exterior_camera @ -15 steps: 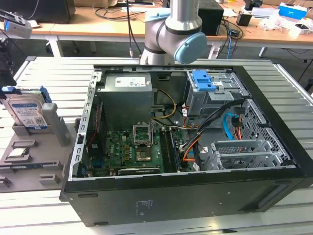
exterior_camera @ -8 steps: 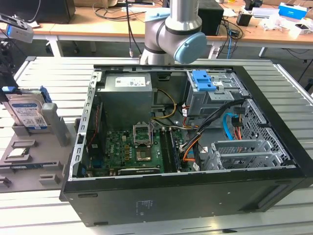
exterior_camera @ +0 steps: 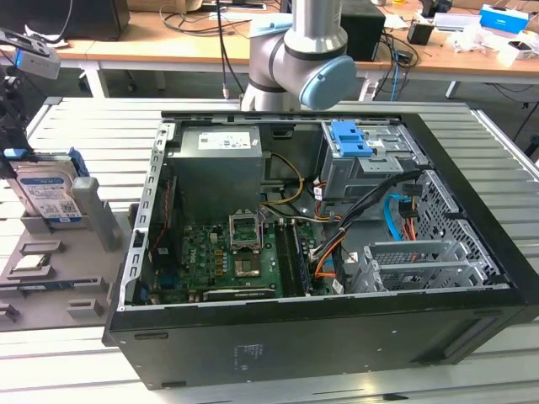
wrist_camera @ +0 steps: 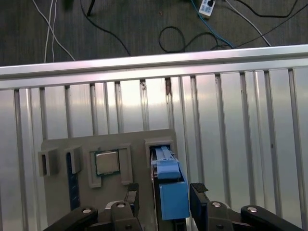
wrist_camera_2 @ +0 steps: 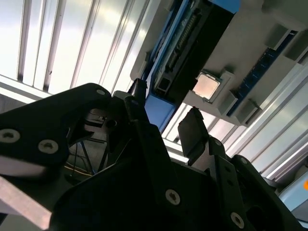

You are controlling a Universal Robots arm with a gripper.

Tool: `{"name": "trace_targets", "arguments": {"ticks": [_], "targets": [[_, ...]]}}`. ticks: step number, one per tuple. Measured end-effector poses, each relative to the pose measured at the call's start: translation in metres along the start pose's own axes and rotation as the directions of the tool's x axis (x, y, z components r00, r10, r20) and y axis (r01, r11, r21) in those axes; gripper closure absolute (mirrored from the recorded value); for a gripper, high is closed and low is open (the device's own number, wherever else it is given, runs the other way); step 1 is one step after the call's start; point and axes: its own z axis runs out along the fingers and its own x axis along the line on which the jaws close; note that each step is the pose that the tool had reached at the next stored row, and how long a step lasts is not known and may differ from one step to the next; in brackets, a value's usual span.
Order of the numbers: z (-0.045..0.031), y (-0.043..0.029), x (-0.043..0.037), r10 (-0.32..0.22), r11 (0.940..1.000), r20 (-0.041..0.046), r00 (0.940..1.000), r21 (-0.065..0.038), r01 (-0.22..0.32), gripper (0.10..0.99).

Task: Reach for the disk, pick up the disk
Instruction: 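Pick up the disk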

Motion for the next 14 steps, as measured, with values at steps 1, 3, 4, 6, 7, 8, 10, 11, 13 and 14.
{"name": "trace_targets", "arguments": {"ticks": [1, 3, 4, 6, 7, 8, 10, 11, 13, 14], "targets": [[0.0015, -0.0001, -0.0001, 0.0, 1.0, 0.0001, 1.0, 0.0, 0.0, 0.541], [0.0041, -0.0002, -0.0003, 0.0, 1.0, 0.0, 1.0, 0.0, 0.0, 0.541], [0.0057, -0.0002, -0.0004, -0.001, 1.0, 0.0, 1.0, 0.0, 0.001, 0.541], [0.0076, -0.0003, -0.0004, -0.001, 1.0, 0.0, 1.0, 0.0, 0.001, 0.541], [0.0089, -0.0003, -0.0005, -0.001, 1.0, 0.0, 1.0, 0.0, 0.001, 0.541], [0.011, -0.0004, -0.0006, -0.001, 1.0, 0.0, 1.0, 0.0, 0.001, 0.541], [0.0128, -0.0005, -0.0007, -0.002, 1.0, -0.0001, 1.0, 0.0, 0.002, 0.541], [0.0151, -0.0005, -0.0008, -0.002, 1.0, 0.0, 1.0, 0.0, 0.002, 0.541], [0.0166, -0.0006, -0.001, -0.003, 1.0, -0.0001, 1.0, 0.0, 0.003, 0.541], [0.0173, -0.0005, -0.0015, -0.005, 1.0, -0.0002, 1.0, 0.0, 0.005, 0.541]]}}
